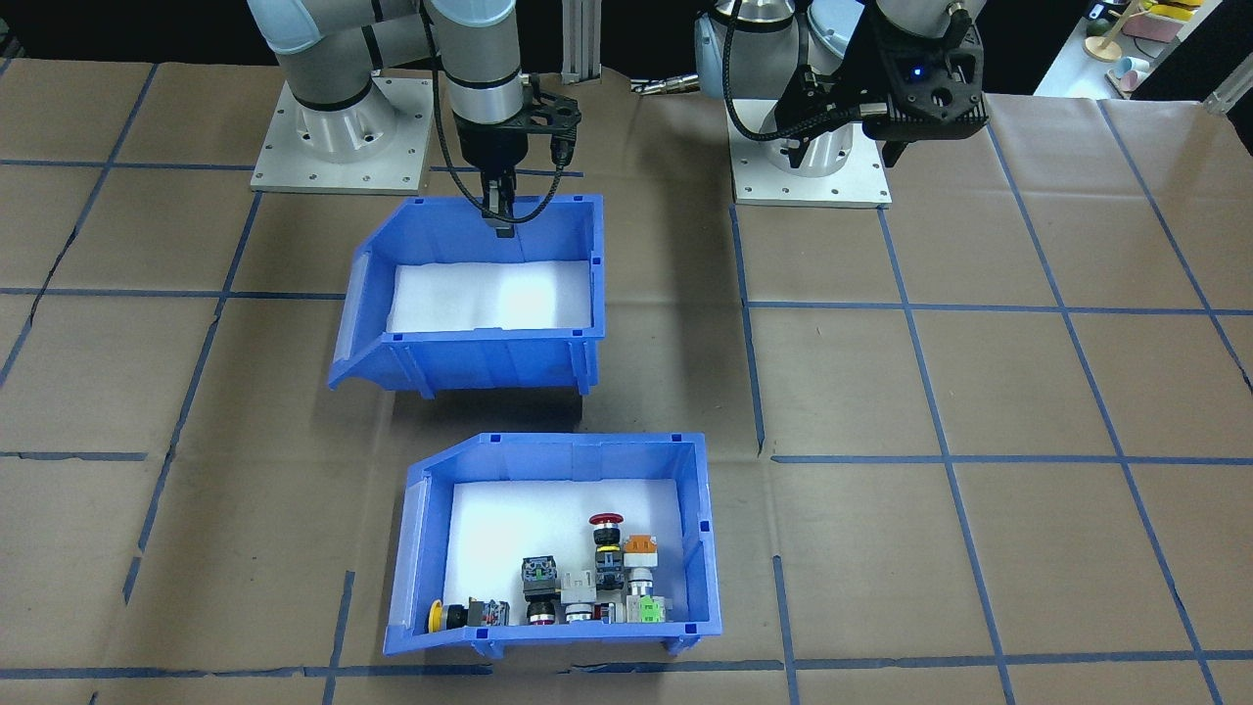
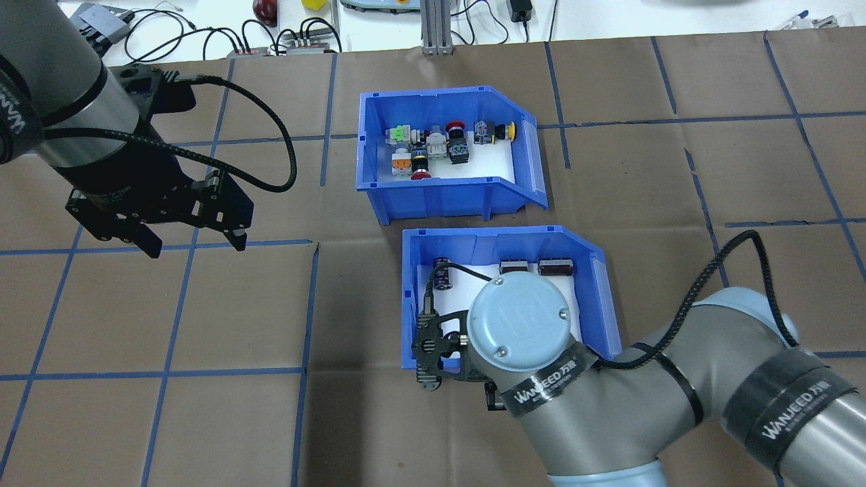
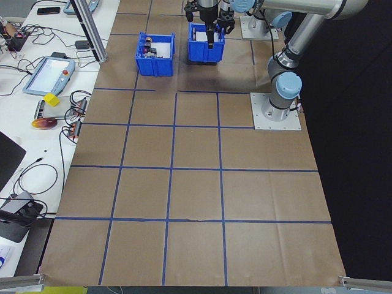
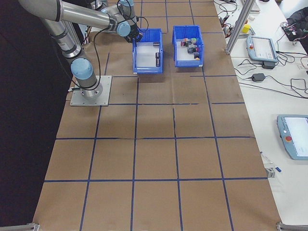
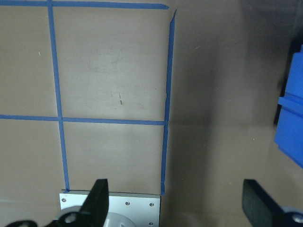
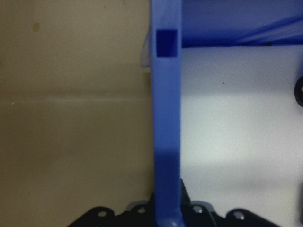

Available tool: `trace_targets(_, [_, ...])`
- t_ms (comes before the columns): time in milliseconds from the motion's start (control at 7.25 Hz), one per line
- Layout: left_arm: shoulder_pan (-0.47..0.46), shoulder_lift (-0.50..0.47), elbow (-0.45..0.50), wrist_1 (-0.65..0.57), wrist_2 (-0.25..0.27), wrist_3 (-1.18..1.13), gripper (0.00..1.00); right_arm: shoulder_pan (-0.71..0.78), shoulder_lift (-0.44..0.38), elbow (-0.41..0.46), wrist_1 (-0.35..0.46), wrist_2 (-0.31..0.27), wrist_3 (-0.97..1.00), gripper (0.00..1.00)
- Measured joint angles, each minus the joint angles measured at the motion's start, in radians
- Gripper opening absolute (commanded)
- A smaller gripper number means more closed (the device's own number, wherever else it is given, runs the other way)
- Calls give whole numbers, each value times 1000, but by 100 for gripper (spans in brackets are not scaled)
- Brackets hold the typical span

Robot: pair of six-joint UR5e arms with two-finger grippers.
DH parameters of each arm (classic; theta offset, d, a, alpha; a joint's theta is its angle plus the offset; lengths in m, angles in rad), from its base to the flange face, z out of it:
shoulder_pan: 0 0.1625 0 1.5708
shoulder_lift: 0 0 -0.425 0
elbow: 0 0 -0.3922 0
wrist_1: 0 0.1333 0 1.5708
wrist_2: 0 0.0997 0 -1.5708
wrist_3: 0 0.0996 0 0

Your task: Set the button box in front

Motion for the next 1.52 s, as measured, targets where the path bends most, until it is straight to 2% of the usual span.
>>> trace_targets(138, [0,4,1,3,0,1,100,26,37,-10,-16,-9,21,23])
trace_targets(276, [0,5,1,5,-1,1,100,37,62,-13,-30,-15,35,69])
trace_targets(414, [-1,5,3,6,-1,0,100,41,75,-13,-38,-18,41,100])
trace_targets(828, [-1,5,12,8,-1,6,100,35,74,-23,-30,-59,37,100])
trace_targets(966, [-1,6,16,10,0,14,100,21,66,-57,11,-70,32,100])
trace_targets(1241, [-3,8,21,16,-1,21,100,-15,60,-175,185,-83,26,100])
trace_targets(1517, [-6,14,21,17,-1,33,100,-123,48,-242,259,-84,25,100])
